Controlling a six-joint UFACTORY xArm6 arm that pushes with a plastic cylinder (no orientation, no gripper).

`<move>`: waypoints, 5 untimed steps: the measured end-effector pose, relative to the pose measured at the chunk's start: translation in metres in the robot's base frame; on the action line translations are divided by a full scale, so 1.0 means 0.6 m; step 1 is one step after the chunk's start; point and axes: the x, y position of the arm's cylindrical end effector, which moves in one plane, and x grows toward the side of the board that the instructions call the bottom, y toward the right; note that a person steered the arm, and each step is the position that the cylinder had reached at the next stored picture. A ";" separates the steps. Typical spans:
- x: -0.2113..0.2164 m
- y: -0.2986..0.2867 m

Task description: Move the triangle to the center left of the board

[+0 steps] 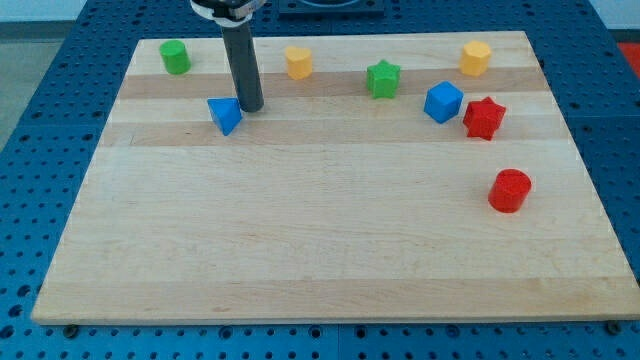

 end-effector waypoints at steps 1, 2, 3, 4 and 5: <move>0.008 -0.077; 0.011 -0.076; 0.012 -0.008; 0.020 -0.078; 0.039 -0.163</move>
